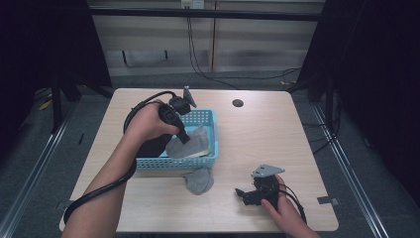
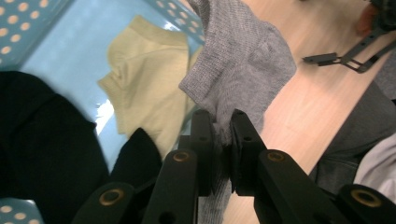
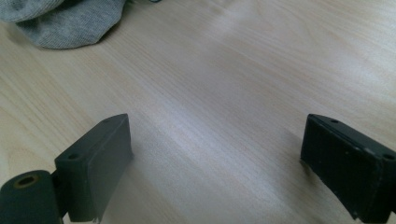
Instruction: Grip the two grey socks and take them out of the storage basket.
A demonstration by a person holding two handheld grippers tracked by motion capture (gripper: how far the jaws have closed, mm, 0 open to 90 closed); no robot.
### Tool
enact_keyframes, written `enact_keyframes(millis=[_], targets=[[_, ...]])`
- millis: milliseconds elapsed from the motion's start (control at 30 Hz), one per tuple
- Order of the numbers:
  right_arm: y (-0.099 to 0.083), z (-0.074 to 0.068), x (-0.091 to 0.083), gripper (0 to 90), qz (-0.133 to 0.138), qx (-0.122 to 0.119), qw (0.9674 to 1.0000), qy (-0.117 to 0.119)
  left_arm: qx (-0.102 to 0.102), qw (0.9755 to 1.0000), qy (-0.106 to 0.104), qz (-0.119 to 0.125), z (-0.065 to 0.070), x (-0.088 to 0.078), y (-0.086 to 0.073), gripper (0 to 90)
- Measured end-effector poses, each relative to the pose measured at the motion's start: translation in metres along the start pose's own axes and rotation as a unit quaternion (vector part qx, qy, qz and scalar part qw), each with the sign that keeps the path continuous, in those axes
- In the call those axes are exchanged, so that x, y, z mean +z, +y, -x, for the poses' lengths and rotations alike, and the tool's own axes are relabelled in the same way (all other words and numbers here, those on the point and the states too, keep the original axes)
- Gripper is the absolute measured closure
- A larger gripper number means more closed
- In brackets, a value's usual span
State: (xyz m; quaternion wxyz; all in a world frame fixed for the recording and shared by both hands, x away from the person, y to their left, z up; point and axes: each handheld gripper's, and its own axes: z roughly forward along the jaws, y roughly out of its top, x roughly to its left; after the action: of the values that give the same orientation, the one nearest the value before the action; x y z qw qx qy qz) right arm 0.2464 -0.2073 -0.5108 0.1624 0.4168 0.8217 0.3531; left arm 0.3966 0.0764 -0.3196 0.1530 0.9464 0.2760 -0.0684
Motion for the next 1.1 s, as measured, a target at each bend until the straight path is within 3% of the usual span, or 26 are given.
enact_keyframes(millis=[300, 633, 1100], targets=[[0.0, 0.0, 0.0, 8.3, 0.001, 0.0, 1.0, 0.0, 0.022, 0.9996, -0.014, 0.005, 0.025, 0.001, -0.002, 82.0], [0.0, 0.0, 0.0, 8.3, 0.0, 0.0, 1.0, 0.0, 0.047, 0.9986, -0.025, 0.001, 0.049, 0.016, -0.005, 82.0], [0.0, 0.0, 0.0, 8.3, 0.001, -0.002, 1.0, 0.0, 0.073, 0.9963, -0.043, -0.012, 0.07, 0.048, -0.011, 81.7]])
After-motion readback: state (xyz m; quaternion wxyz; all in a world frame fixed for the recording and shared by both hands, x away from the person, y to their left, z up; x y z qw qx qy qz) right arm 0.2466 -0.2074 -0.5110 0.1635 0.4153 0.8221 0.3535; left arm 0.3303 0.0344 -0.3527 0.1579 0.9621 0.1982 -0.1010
